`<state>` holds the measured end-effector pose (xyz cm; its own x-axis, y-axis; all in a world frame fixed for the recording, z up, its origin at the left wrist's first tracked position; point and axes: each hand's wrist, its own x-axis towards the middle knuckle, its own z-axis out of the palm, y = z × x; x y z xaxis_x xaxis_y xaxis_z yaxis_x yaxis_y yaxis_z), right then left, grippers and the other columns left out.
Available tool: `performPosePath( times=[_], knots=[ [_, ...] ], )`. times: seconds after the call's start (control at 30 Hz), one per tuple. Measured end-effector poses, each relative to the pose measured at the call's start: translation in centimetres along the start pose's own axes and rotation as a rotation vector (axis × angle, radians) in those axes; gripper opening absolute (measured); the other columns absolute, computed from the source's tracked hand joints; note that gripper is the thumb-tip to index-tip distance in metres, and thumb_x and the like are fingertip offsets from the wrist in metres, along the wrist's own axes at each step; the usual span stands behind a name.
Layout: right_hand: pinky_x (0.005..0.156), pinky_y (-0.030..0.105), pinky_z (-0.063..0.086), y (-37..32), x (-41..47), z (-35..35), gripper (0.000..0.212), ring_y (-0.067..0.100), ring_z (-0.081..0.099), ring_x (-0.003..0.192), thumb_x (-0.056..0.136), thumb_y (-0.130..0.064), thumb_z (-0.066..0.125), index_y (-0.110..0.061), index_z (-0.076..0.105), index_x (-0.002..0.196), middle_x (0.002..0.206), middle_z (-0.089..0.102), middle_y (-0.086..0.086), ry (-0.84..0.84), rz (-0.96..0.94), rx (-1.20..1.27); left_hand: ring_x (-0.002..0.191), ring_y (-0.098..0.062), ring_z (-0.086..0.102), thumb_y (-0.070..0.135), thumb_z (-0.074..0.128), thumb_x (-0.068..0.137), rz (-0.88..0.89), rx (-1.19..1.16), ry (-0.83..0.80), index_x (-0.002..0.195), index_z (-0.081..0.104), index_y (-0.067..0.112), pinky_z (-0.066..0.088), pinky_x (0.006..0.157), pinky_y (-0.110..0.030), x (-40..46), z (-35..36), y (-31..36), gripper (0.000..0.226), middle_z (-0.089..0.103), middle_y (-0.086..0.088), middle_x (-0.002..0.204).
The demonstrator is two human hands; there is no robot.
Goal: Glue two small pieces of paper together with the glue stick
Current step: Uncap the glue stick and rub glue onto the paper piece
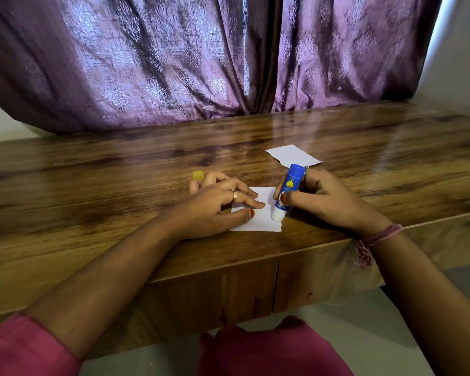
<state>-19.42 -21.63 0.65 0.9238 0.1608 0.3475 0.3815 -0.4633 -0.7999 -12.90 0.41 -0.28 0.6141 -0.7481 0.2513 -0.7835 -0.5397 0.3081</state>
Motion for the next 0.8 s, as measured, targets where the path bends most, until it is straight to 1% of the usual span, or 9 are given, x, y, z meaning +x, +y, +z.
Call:
performPosePath(
  times=[0.13, 0.2, 0.37, 0.47, 0.6, 0.8],
  knots=[
    [0.084, 0.061, 0.047, -0.02, -0.04, -0.01, 0.026, 0.048, 0.057, 0.086, 0.067, -0.041, 0.060, -0.023, 0.071, 0.081, 0.092, 0.060, 0.036, 0.015, 0.000, 0.012, 0.113, 0.005, 0.024, 0.058, 0.045, 0.083, 0.000, 0.002, -0.008, 0.106, 0.059, 0.057, 0.010, 0.075, -0.024, 0.02, -0.07, 0.05, 0.027, 0.047, 0.037, 0.117],
    [0.083, 0.060, 0.047, -0.08, -0.09, -0.04, 0.023, 0.048, 0.058, 0.085, 0.068, -0.040, 0.060, -0.023, 0.071, 0.080, 0.090, 0.061, 0.035, -0.007, -0.010, -0.005, 0.114, 0.004, 0.024, 0.058, 0.045, 0.083, -0.001, 0.001, -0.007, 0.106, 0.060, 0.056, 0.010, 0.075, -0.024, 0.05, -0.04, 0.03, 0.028, 0.047, 0.037, 0.117],
    [0.085, 0.059, 0.045, -0.22, -0.14, -0.01, 0.013, 0.049, 0.057, 0.085, 0.073, -0.026, 0.061, -0.020, 0.070, 0.081, 0.093, 0.059, 0.039, -0.005, -0.002, -0.007, 0.114, 0.004, 0.025, 0.059, 0.045, 0.083, 0.001, -0.014, -0.009, 0.106, 0.059, 0.058, 0.011, 0.077, -0.026, -0.01, -0.02, 0.02, 0.027, 0.048, 0.037, 0.119],
    [0.083, 0.058, 0.046, -0.39, -0.35, -0.02, 0.017, 0.050, 0.057, 0.086, 0.073, -0.028, 0.061, -0.018, 0.071, 0.083, 0.093, 0.061, 0.037, -0.028, -0.004, -0.019, 0.114, 0.006, 0.024, 0.059, 0.045, 0.083, 0.001, -0.013, -0.009, 0.107, 0.058, 0.058, 0.010, 0.076, -0.026, -0.01, -0.03, -0.01, 0.027, 0.047, 0.037, 0.119],
    [0.084, 0.058, 0.046, -0.46, -0.35, -0.03, 0.019, 0.050, 0.058, 0.087, 0.074, -0.026, 0.060, -0.014, 0.070, 0.085, 0.094, 0.061, 0.037, -0.025, 0.002, -0.020, 0.114, 0.006, 0.024, 0.059, 0.045, 0.083, 0.004, -0.012, -0.007, 0.105, 0.057, 0.060, 0.010, 0.075, -0.025, -0.05, -0.06, -0.01, 0.026, 0.046, 0.039, 0.117],
    [0.082, 0.058, 0.046, -0.77, -0.60, -0.01, 0.015, 0.050, 0.057, 0.086, 0.076, -0.021, 0.061, -0.014, 0.070, 0.085, 0.093, 0.061, 0.037, -0.060, -0.016, -0.018, 0.114, 0.005, 0.023, 0.058, 0.045, 0.083, 0.010, -0.004, -0.023, 0.109, 0.059, 0.054, 0.010, 0.075, -0.024, 0.03, -0.17, -0.07, 0.030, 0.045, 0.038, 0.118]
  ],
)
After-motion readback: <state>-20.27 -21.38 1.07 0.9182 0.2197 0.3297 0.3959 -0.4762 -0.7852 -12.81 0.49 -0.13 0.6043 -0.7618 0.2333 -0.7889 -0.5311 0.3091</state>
